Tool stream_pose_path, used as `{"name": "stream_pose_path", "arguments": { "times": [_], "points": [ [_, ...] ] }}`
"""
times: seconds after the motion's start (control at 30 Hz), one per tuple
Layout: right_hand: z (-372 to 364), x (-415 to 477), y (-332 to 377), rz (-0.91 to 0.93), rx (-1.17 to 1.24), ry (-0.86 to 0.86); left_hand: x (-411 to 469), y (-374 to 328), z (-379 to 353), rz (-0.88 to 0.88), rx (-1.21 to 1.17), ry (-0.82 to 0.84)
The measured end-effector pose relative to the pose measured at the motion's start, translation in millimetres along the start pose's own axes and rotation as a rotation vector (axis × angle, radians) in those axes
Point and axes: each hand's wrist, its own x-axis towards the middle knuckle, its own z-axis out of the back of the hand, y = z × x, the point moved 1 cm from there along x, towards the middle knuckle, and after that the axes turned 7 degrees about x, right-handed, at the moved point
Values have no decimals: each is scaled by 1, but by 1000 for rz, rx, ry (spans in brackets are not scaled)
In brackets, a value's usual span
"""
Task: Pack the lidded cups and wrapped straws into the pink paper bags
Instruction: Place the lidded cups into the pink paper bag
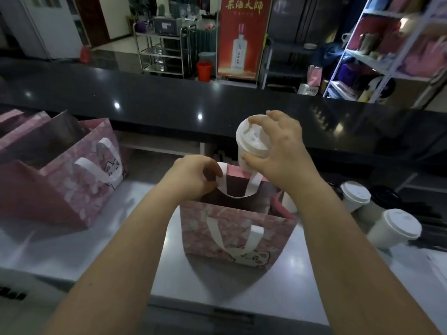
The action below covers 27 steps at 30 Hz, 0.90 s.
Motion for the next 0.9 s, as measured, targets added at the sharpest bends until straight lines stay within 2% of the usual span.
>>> {"name": "stream_pose_path", "arguments": {
  "times": [0.1, 0.27, 0.43, 0.73, 0.9],
  "points": [
    [-8, -1, 17, -39, 124, 45, 3, 18, -1, -50, -26, 65],
    [-17, -10, 28, -70, 120, 171, 9, 26, -1, -208, 19, 177],
    [-45, -38, 15, -153, 14, 292, 8, 33, -12, -236, 150, 351],
    [-69, -67, -26, -334, -238, 622, -13, 34, -25, -280, 338, 411],
    [-90, -52, -35, -322, -365, 685, -22, 29, -25, -293, 348, 440]
  ]
}}
